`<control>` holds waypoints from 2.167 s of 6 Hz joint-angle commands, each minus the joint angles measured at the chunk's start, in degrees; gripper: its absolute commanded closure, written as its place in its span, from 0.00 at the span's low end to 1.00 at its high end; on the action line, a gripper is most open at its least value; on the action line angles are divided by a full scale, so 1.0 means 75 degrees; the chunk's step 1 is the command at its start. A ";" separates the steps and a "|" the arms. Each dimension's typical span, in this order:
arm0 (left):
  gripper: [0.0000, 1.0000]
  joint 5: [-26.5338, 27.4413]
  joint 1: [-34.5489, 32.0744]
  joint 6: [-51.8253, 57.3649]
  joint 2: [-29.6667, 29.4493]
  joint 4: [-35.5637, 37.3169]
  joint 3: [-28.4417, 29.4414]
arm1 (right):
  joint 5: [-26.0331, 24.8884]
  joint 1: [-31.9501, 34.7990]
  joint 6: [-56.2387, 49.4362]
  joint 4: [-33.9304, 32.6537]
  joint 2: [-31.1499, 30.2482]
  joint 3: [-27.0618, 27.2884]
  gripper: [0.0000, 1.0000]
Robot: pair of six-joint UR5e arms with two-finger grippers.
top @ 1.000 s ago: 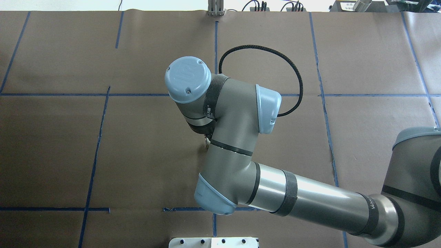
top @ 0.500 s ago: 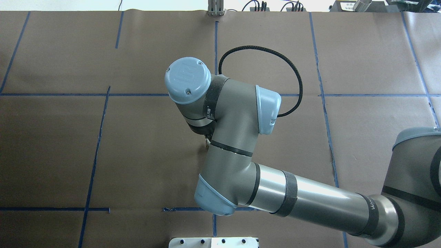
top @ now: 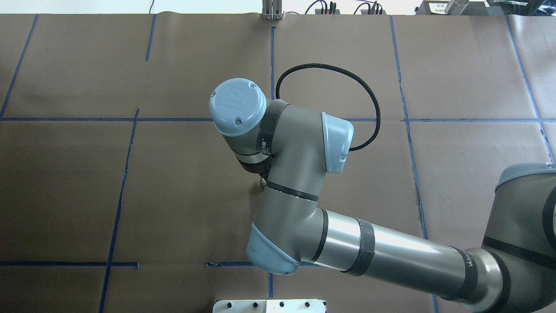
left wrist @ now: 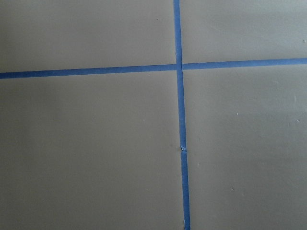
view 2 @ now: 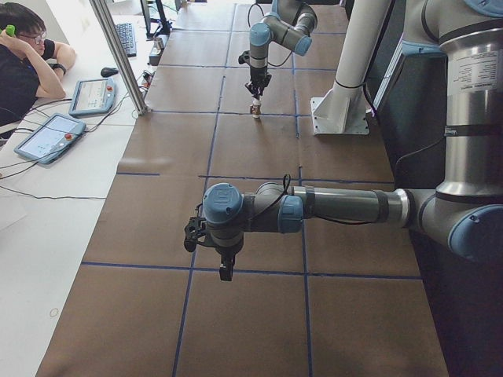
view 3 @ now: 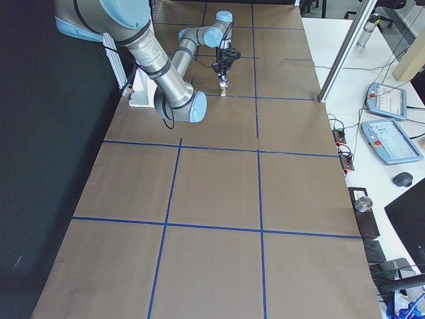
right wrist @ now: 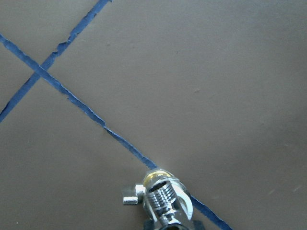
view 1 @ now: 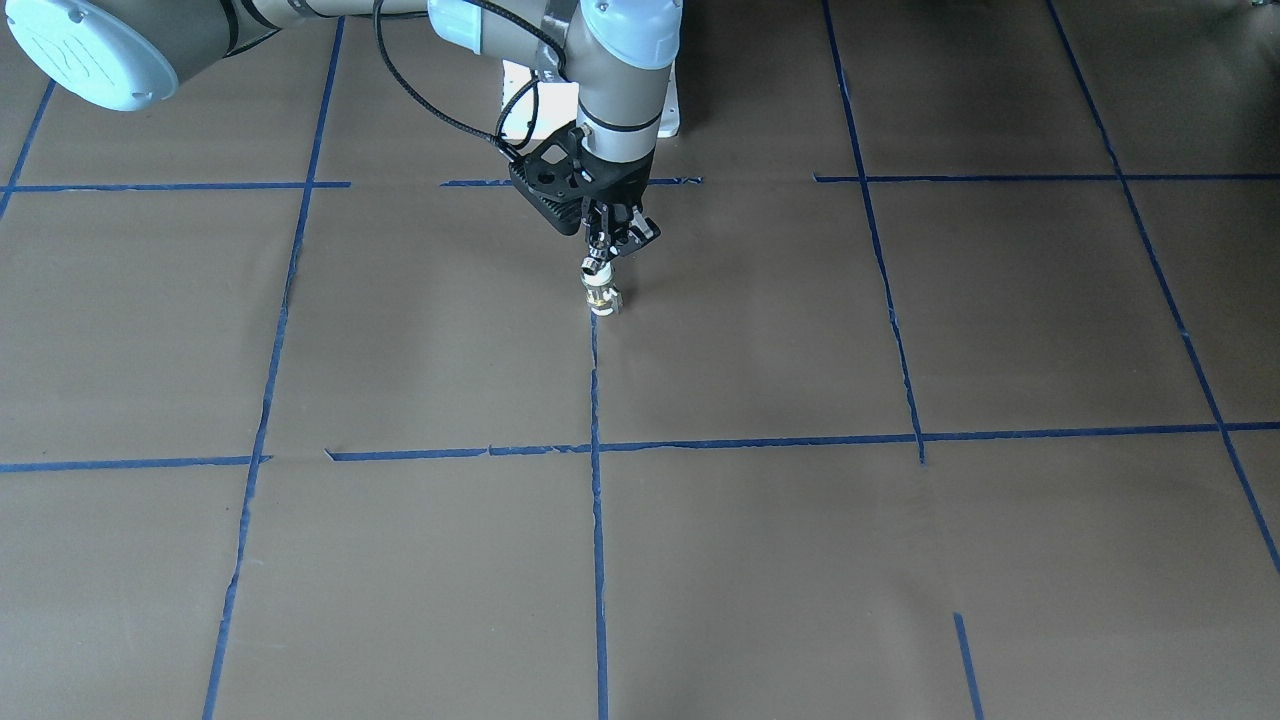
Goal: Assemble PPR valve and pipe with both arms
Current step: 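Lower the chrome fitting into the top of the white valve with the right gripper, then open the right gripper and raise it away from the assembled valve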
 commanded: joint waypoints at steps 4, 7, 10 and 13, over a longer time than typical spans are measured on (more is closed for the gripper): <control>0.00 0.0000 0.0000 0.0000 -0.0011 0.0000 0.0007 | 0.0020 -0.0010 -0.0372 0.0010 -0.0046 -0.0008 0.00; 0.00 0.0012 0.0012 0.0035 -0.0023 -0.0012 0.0030 | 0.0159 0.0560 -0.1826 -0.0037 -0.0033 0.0296 0.00; 0.00 0.0012 0.0023 0.0000 -0.0023 0.0012 0.0007 | 0.2613 0.3168 -0.6332 -0.0084 -0.1363 0.0657 0.00; 0.00 0.0070 0.0035 0.0082 0.0012 0.0012 -0.0051 | 0.3078 0.5969 -1.3216 -0.1416 -0.3474 0.1071 0.00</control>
